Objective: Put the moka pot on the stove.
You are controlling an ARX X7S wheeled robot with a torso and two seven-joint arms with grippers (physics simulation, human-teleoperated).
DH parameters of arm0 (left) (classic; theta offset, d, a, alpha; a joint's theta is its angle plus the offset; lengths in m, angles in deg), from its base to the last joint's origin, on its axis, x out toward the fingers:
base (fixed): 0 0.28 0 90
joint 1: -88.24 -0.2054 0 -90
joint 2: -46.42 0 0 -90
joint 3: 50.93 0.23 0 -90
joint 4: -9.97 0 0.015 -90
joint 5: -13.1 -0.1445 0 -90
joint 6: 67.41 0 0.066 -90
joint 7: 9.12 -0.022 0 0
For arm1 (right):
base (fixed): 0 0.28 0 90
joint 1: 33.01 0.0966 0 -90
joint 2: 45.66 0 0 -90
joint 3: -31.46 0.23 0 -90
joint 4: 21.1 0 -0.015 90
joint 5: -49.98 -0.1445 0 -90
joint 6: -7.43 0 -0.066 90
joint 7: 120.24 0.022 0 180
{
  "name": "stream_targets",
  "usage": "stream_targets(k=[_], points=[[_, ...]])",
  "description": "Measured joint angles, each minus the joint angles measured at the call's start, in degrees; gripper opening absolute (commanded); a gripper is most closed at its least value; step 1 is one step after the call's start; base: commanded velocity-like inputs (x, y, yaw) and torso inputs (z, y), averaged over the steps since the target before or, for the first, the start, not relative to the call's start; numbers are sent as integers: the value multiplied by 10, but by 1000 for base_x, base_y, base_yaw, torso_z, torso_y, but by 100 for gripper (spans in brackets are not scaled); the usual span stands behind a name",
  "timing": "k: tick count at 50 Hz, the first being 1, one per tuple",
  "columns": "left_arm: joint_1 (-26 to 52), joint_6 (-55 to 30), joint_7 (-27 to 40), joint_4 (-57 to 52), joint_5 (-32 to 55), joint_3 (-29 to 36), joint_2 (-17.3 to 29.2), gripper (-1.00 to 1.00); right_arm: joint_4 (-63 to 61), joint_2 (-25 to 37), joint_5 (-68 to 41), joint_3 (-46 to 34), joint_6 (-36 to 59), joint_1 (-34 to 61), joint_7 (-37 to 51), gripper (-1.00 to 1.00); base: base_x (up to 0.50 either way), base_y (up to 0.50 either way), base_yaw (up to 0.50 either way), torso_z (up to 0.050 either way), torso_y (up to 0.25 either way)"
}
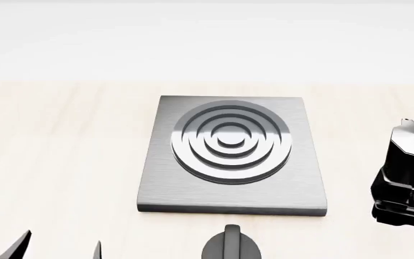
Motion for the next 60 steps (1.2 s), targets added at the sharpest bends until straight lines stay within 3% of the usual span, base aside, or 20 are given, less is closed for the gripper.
stream_targets(k=[60], points=[[1, -1, 31, -9, 11, 23, 24, 100, 283, -5, 12, -19, -142, 111, -50, 100, 0, 0, 0, 0, 0]])
